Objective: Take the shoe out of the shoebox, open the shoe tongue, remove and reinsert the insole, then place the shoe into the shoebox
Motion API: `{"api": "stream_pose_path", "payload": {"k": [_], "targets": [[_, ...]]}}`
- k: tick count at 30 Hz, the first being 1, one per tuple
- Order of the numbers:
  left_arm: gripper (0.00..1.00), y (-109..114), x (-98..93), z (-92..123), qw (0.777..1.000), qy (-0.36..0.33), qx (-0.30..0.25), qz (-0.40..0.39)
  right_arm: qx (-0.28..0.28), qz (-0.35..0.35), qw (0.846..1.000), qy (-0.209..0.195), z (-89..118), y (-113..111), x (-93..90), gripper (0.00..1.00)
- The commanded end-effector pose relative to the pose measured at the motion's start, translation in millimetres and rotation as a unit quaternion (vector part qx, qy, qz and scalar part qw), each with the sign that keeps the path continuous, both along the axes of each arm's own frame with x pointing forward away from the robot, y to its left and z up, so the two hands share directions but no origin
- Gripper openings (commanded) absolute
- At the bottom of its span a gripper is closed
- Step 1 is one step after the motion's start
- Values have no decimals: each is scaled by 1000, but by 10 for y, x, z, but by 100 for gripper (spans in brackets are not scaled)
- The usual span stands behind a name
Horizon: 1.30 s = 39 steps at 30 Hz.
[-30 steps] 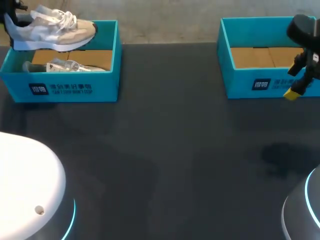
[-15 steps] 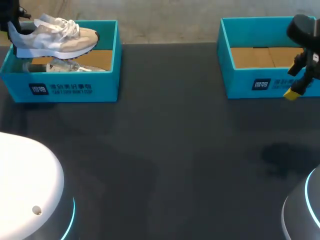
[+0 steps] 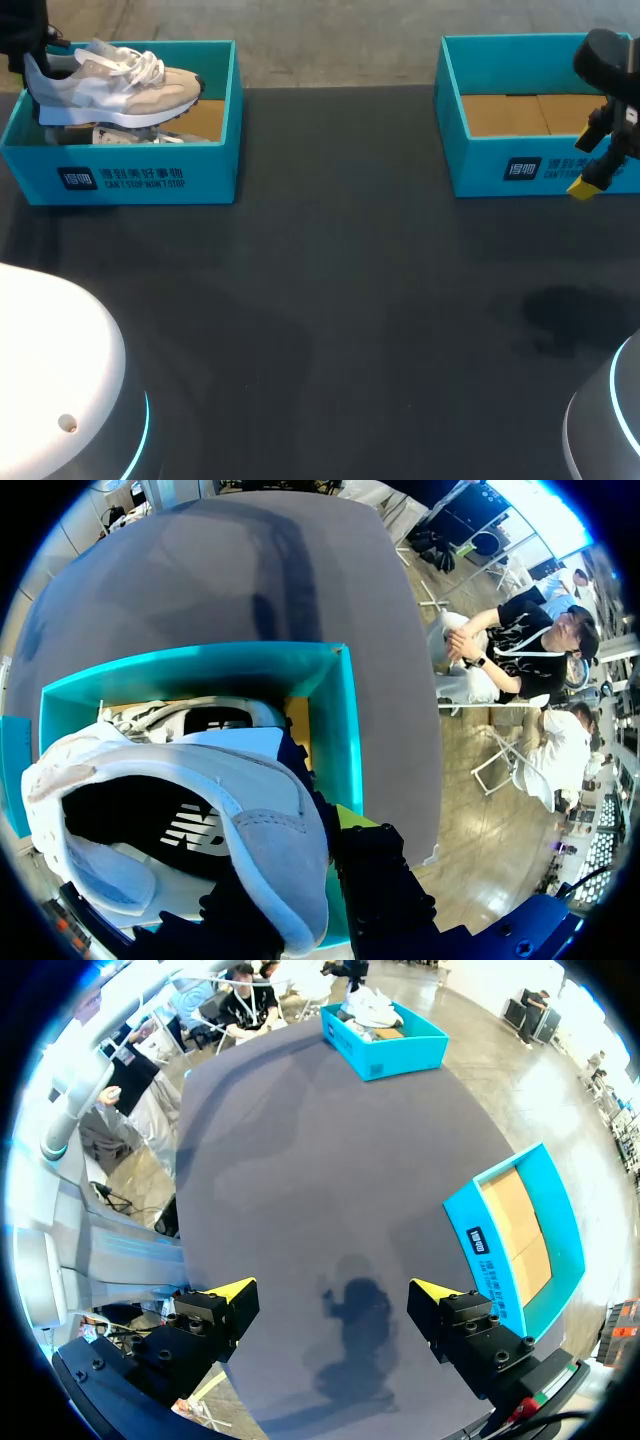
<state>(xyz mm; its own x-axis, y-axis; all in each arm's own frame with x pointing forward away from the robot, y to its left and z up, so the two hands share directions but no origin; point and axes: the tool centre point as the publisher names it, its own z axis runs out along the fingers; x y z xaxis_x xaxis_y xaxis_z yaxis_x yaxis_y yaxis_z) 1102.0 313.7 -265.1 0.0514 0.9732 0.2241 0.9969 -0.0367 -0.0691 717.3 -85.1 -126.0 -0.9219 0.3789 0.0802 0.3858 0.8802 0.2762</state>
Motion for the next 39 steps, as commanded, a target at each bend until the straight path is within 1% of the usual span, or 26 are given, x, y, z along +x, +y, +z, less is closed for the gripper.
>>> {"api": "stream_pose_path", "payload": {"k": [1,8,13,18,23,29,39], "targets": [[0,8,55,-23,1000,9,-1,0,-2,0,1000,2,2,13,22,100],[0,5,38,121,1000,-2,-17,-2,-2,0,1000,2,2,13,22,100],[0,-2,65,198,1000,-14,-24,-2,-2,0,1000,2,2,13,22,100],[0,-7,147,181,999,-22,-22,-1,-2,0,1000,2,2,13,22,100],[0,9,265,191,999,-40,-22,1,-2,0,1000,2,2,13,22,100],[0,5,387,194,999,-46,-20,0,-2,0,1000,2,2,13,22,100],[0,-61,589,155,998,-58,-18,0,-2,0,1000,2,2,13,22,100]]}}
